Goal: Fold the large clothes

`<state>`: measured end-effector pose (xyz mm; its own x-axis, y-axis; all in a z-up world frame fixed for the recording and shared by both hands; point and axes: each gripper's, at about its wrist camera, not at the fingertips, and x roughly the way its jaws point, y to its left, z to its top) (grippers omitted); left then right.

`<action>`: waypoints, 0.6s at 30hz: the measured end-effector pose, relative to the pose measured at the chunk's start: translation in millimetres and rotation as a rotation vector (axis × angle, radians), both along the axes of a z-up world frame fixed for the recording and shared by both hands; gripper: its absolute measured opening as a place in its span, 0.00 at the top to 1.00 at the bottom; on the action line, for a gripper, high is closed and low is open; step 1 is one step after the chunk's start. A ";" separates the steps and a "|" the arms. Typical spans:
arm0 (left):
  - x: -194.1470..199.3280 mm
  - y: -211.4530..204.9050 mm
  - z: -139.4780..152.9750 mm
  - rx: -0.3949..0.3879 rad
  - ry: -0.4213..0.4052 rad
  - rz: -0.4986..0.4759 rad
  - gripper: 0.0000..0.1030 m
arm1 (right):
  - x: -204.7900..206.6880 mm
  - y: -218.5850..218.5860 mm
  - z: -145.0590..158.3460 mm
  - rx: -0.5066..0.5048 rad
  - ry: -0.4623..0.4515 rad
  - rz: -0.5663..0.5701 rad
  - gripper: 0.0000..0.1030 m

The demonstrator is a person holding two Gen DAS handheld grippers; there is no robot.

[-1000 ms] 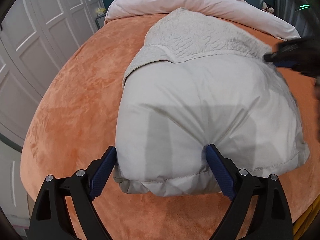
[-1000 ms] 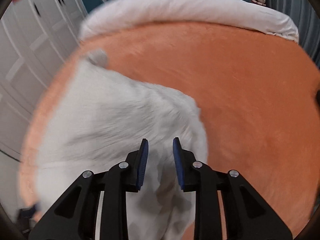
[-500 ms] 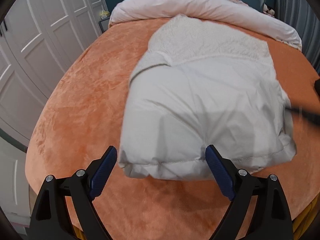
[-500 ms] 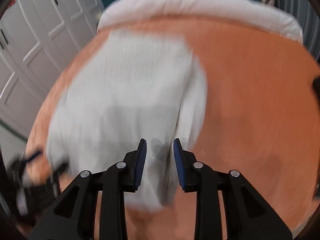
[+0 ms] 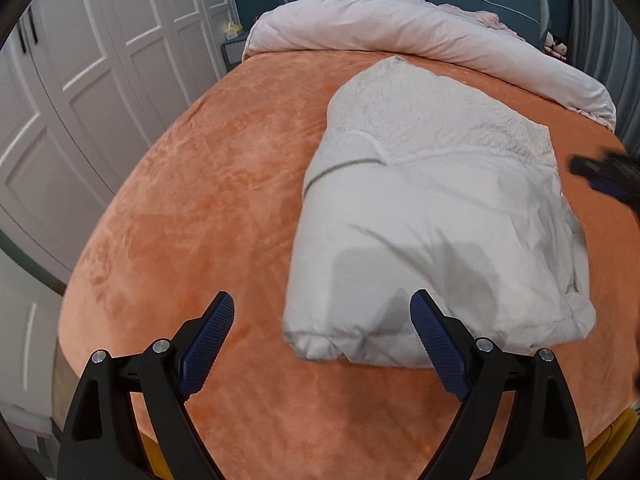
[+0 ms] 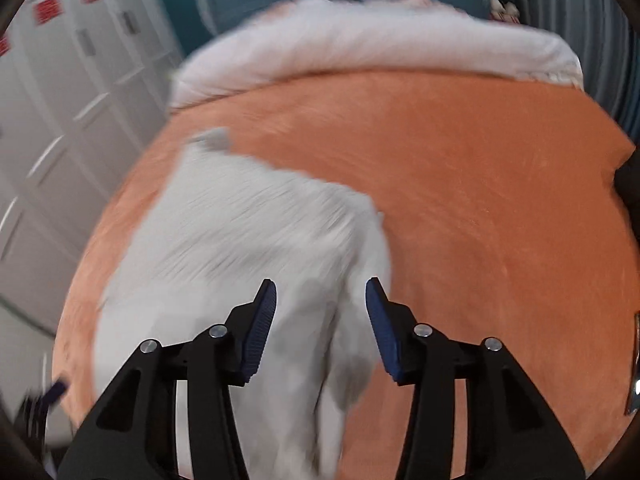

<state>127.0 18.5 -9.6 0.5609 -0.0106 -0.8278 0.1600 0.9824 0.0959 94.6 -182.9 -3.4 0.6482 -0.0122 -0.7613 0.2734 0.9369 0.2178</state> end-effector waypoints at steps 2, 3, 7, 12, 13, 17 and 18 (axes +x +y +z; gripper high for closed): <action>-3.9 -1.1 -6.3 -0.017 0.020 0.007 0.14 | -30.9 26.0 -5.4 -0.027 0.012 0.099 0.56; -6.3 -2.2 -9.3 -0.021 0.027 0.008 0.14 | -40.3 38.6 -17.9 -0.060 0.051 0.140 0.58; -16.3 -7.7 -16.6 0.012 0.033 0.011 0.14 | -60.1 50.3 -95.4 -0.237 0.273 0.157 0.57; -32.5 -11.2 -18.1 0.028 0.029 -0.005 0.14 | -97.7 30.7 -80.8 -0.044 0.241 0.027 0.63; -35.9 -13.9 -19.6 0.035 0.028 -0.013 0.14 | -99.6 31.7 -73.6 -0.049 0.223 0.022 0.63; -50.9 -24.4 -24.8 0.054 0.025 -0.028 0.14 | -115.3 55.3 -50.2 -0.084 0.158 0.014 0.53; -54.4 -26.3 -25.6 0.054 0.025 -0.030 0.14 | -119.7 61.8 -46.2 -0.088 0.141 0.009 0.50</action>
<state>72.7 -7.8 -35.2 0.5399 0.0183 -0.8415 0.1925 0.9706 0.1447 -25.1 -121.1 -49.6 0.5357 -0.0775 -0.8408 0.2865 0.9534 0.0947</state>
